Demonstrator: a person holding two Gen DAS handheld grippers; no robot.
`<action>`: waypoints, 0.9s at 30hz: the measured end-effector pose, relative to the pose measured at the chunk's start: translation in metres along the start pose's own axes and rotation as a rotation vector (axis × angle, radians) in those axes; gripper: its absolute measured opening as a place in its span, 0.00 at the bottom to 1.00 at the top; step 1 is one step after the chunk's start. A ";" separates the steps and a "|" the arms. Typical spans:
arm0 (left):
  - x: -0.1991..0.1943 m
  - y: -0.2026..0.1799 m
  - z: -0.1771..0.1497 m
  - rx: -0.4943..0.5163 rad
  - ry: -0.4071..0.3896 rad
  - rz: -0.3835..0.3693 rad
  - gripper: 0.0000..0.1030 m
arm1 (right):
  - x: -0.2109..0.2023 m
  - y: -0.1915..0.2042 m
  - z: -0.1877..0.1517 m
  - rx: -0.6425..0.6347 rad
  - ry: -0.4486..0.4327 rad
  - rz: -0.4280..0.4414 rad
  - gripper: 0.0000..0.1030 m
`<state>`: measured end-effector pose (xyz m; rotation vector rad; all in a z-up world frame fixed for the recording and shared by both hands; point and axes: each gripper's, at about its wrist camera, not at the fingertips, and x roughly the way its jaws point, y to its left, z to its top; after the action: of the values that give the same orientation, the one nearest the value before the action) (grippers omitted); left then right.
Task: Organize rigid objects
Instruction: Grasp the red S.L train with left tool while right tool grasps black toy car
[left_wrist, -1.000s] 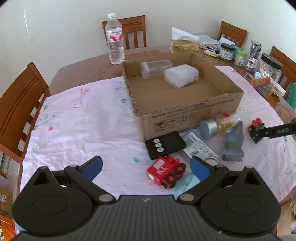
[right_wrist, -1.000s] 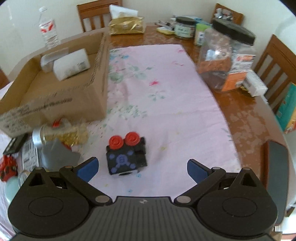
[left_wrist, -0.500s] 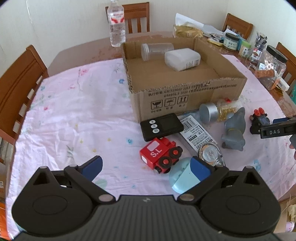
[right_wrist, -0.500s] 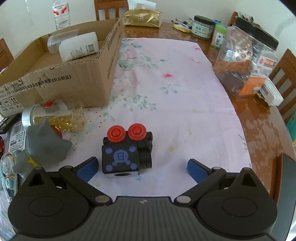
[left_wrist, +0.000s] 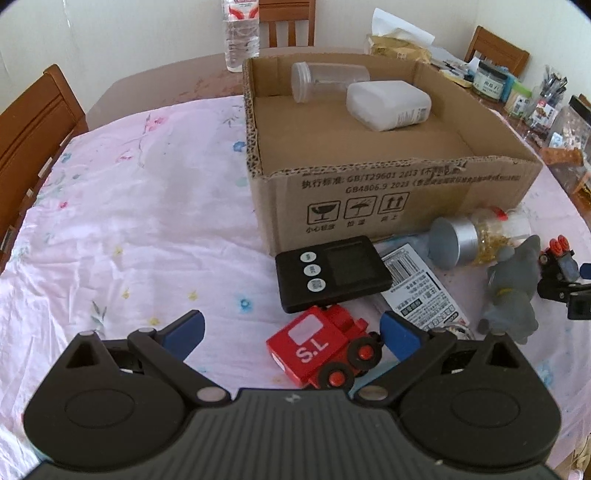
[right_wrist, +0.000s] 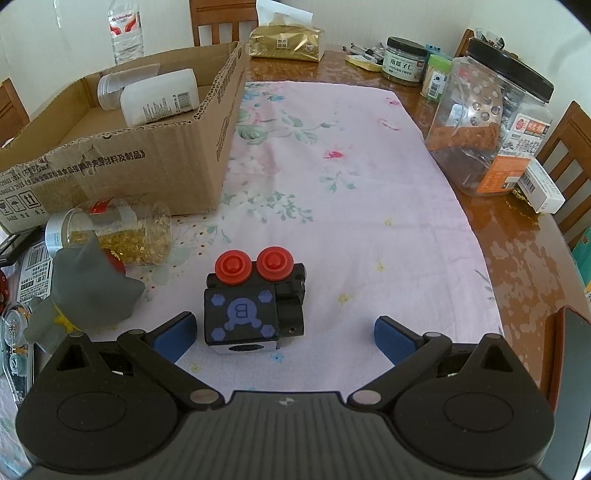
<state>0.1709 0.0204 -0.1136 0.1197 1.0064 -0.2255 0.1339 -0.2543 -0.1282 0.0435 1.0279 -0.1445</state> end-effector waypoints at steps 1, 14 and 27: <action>0.000 0.003 -0.001 -0.010 0.004 -0.006 0.98 | 0.000 0.000 0.000 0.000 -0.002 0.000 1.00; -0.002 0.007 0.005 0.076 0.013 -0.210 0.97 | 0.000 0.000 0.001 0.008 -0.001 -0.005 1.00; -0.019 0.009 -0.003 0.166 0.073 -0.337 0.91 | 0.001 0.000 0.001 0.010 0.003 -0.005 1.00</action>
<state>0.1605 0.0324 -0.0992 0.1091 1.0771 -0.6168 0.1354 -0.2544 -0.1279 0.0499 1.0299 -0.1546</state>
